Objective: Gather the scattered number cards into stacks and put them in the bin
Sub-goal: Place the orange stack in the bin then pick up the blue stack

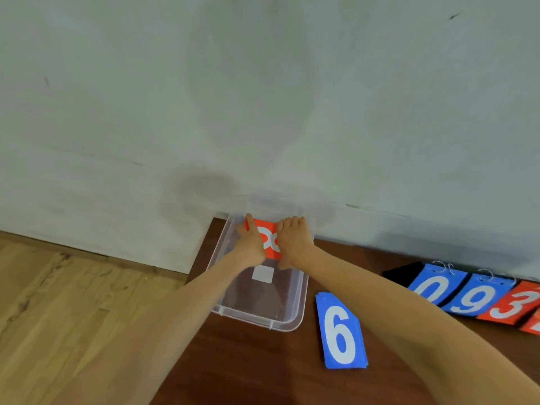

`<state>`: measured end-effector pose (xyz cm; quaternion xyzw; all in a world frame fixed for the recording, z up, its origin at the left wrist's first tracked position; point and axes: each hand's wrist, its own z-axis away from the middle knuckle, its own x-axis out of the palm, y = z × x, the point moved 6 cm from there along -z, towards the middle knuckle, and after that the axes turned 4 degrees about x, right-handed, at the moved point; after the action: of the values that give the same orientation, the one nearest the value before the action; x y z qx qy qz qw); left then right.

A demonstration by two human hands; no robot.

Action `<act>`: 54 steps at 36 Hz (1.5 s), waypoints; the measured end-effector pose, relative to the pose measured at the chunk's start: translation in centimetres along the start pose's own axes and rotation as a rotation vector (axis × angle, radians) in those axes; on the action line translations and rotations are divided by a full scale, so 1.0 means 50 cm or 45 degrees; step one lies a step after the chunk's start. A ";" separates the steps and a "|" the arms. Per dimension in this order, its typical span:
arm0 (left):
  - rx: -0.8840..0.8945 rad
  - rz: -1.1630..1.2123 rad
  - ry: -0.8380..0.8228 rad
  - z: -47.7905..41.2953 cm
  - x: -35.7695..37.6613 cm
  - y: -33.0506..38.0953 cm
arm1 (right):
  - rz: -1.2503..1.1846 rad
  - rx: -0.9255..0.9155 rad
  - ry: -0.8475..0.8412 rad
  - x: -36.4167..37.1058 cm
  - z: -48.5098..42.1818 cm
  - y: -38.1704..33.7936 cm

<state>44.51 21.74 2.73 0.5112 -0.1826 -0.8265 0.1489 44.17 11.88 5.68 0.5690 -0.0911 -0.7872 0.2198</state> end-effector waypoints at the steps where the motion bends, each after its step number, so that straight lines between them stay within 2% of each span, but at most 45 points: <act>1: 0.024 -0.088 0.003 -0.003 0.004 0.002 | 0.002 0.005 -0.026 0.007 -0.004 -0.004; 5: 0.103 -0.392 -0.032 -0.012 0.017 0.008 | 0.021 0.013 -0.089 0.029 -0.022 -0.015; 7: 0.094 -0.450 -0.058 -0.018 0.026 0.006 | 0.057 0.017 -0.127 0.036 -0.031 -0.022; 15: 0.049 -0.317 -0.121 -0.047 0.055 -0.024 | 0.103 0.048 -0.192 0.064 -0.063 -0.036; 20: 0.098 -0.508 -0.139 -0.040 0.069 -0.030 | 0.059 0.064 -0.201 0.075 -0.071 -0.046; 23: 0.106 -0.584 -0.265 -0.038 0.083 -0.045 | 0.017 0.067 -0.218 0.073 -0.068 -0.051; 28: 0.144 -0.561 -0.335 -0.041 0.074 -0.049 | -0.120 -0.120 -0.131 0.071 -0.057 -0.073; 33: 0.151 -0.514 -0.370 -0.037 0.069 -0.055 | -0.234 -0.193 -0.314 0.096 -0.049 -0.079; 37: 0.165 -0.457 -0.392 -0.028 0.055 -0.048 | -0.312 -0.155 -0.351 0.067 -0.043 -0.059; 41: 0.233 -0.312 -0.174 -0.017 0.023 -0.036 | -0.589 -0.018 -0.118 0.006 -0.002 -0.006; 46: 0.368 -0.061 0.555 0.116 -0.084 0.040 | -0.934 0.090 0.288 -0.049 0.150 0.098; 48: 0.461 0.017 0.772 0.186 -0.105 0.081 | -1.060 0.149 0.452 -0.053 0.227 0.141; 50: 0.548 0.041 0.859 0.246 -0.101 0.127 | -1.115 0.246 0.571 -0.037 0.300 0.181; 54: 0.770 -0.008 0.892 0.323 -0.037 0.226 | -1.137 0.413 0.736 0.036 0.419 0.242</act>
<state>31.47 14.88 15.95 0.7808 -0.3527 -0.5139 0.0433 27.02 -1.91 15.94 0.7716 0.1029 -0.5918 -0.2093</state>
